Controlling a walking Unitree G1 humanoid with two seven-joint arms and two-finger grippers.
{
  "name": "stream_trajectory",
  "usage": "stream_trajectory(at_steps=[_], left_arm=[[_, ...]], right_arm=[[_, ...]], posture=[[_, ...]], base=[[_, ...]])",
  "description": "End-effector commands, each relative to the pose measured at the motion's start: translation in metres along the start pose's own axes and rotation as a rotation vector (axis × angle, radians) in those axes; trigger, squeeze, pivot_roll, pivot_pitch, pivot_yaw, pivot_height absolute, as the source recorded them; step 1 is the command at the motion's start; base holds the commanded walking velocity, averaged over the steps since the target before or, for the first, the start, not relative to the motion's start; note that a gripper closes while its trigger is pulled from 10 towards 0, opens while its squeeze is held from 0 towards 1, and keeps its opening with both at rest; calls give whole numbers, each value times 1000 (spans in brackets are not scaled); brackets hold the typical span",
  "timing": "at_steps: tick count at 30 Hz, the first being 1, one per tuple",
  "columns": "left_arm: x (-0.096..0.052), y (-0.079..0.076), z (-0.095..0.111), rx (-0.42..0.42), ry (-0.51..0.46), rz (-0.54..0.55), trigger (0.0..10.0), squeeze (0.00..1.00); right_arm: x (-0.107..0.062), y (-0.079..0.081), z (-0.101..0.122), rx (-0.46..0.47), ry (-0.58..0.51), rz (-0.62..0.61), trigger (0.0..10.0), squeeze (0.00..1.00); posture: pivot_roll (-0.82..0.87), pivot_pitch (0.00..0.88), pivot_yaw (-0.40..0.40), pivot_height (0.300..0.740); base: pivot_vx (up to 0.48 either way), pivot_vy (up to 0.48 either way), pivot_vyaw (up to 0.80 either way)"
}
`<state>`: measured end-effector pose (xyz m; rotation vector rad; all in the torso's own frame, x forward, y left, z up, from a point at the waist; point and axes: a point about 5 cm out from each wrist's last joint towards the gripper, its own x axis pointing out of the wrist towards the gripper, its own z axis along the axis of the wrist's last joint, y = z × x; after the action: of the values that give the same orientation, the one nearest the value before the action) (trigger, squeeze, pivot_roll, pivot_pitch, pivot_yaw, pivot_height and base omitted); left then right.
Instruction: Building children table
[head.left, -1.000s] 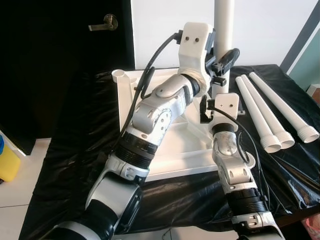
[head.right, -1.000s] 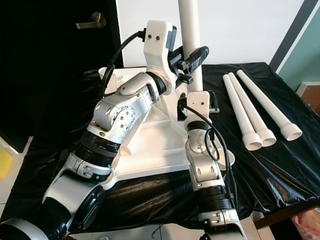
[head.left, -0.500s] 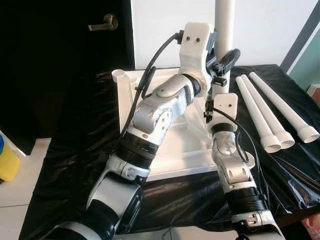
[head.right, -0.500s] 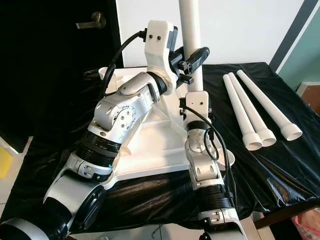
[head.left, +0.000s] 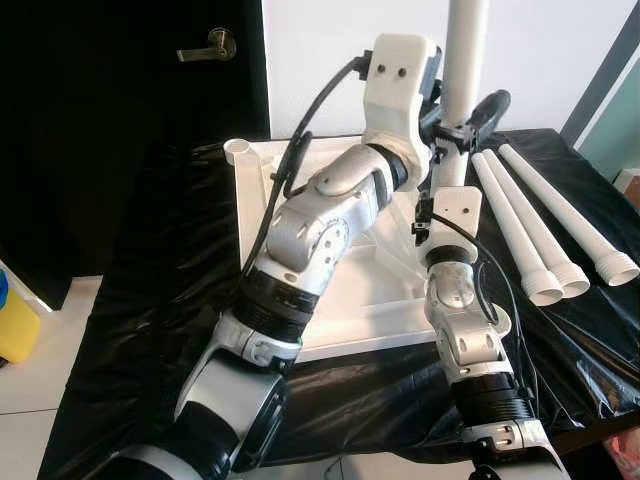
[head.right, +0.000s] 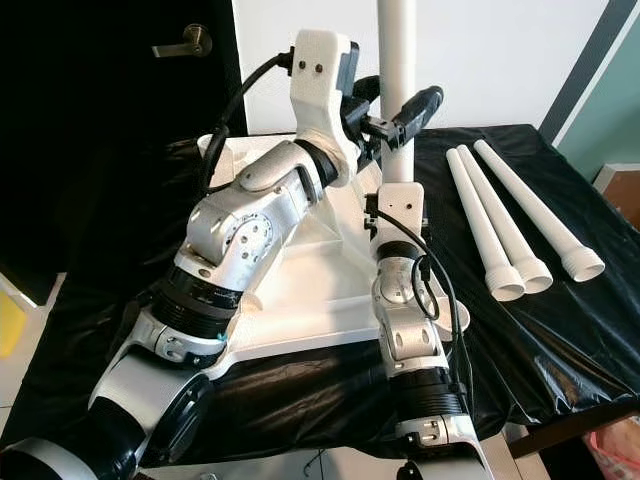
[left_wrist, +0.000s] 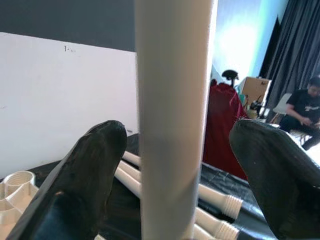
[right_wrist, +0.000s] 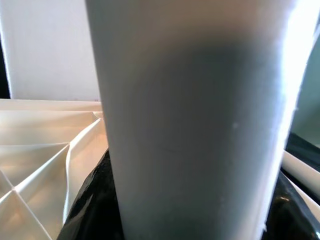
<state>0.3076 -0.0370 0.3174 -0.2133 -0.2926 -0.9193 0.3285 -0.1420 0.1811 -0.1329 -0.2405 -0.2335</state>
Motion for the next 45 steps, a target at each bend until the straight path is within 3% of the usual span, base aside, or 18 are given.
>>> stream_trajectory(at_steps=[1, 13, 16, 28, 40, 45], left_arm=[[-2, -7, -2, 29, 0, -96, 10000, 0], [-23, -7, -24, 154, 2, -87, 10000, 0], [-35, -7, -35, 250, 23, -90, 10000, 0], [-57, 3, -59, 293, 80, -91, 10000, 0], [-72, -10, -88, 289, 195, -213, 10000, 0], [-82, -16, -100, 247, 257, -281, 10000, 0]], right_arm=[[0, -3, -3, 10, 22, -18, 10000, 0], [-8, -31, -19, 23, 58, -74, 10000, 0], [-15, -41, -24, 28, 61, -55, 10000, 0], [-35, -73, -33, 24, 47, -76, 10000, 0], [-52, -92, -44, 48, 58, -80, 10000, 0], [-51, -91, -56, 66, 91, -11, 10000, 0]], posture=[[3, 0, -32, 740], [-4, 0, -32, 740], [-9, 0, -29, 740], [-23, 0, -16, 740], [-32, 0, -5, 740], [-30, 0, 3, 740]], base=[[0, 0, 0], [0, 0, 0], [0, 0, 0], [0, 0, 0], [0, 0, 0], [0, 0, 0]])
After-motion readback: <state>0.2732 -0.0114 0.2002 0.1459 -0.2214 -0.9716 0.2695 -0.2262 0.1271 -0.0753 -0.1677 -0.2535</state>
